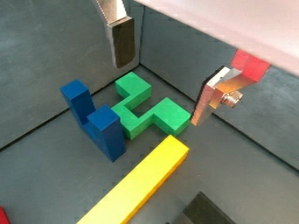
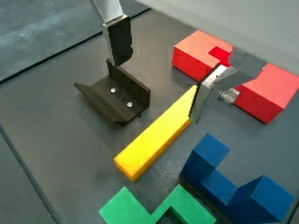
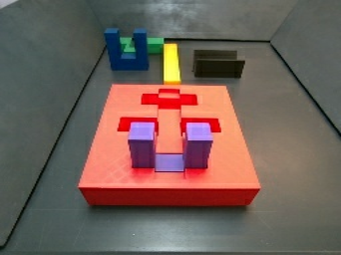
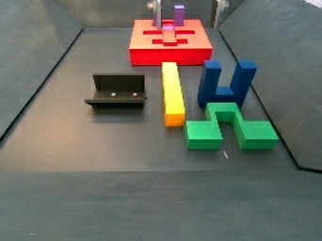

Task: Pick up the blue object. Move up. Move to above the board. Insert the blue object.
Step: Pick up the blue object.

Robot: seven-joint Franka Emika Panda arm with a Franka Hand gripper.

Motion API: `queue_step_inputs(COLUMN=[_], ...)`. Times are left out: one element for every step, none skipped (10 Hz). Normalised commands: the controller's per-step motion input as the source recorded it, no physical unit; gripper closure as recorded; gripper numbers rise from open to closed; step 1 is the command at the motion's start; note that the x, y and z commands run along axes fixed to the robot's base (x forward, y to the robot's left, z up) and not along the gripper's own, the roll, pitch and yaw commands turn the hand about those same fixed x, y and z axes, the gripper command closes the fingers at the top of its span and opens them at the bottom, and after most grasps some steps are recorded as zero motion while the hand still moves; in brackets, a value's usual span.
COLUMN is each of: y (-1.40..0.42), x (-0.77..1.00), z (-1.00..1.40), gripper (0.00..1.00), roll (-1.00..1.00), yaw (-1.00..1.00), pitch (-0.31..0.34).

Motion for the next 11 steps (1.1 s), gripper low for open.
queue_step_inputs(y=[-0.22,-0.3,-0.23,-0.14,-0.01,0.0,0.0,0.0,0.0,-0.07,-0.07], x=[-0.15,-0.27,-0.3,-0.2,-0.1,-0.11,-0.14,-0.15,-0.23,-0.29,-0.33], z=[-0.07,-0.09,-0.1,-0.17,-0.23,-0.33,-0.34,-0.33,-0.26,-0.2,-0.24], gripper=[0.0,0.0,0.0,0.0,0.0,0.0,0.0,0.0,0.0,0.0,0.0], roll=[0.01,0.0,0.0,-0.01,0.0,0.04,0.03,0.0,0.0,-0.01,0.0], yaw=[0.0,0.0,0.0,0.0,0.0,0.0,0.01,0.02,0.0,0.0,0.0], pitch=[-0.074,-0.119,-0.163,-0.181,-0.156,-0.097,-0.09,-0.091,-0.106,-0.147,-0.121])
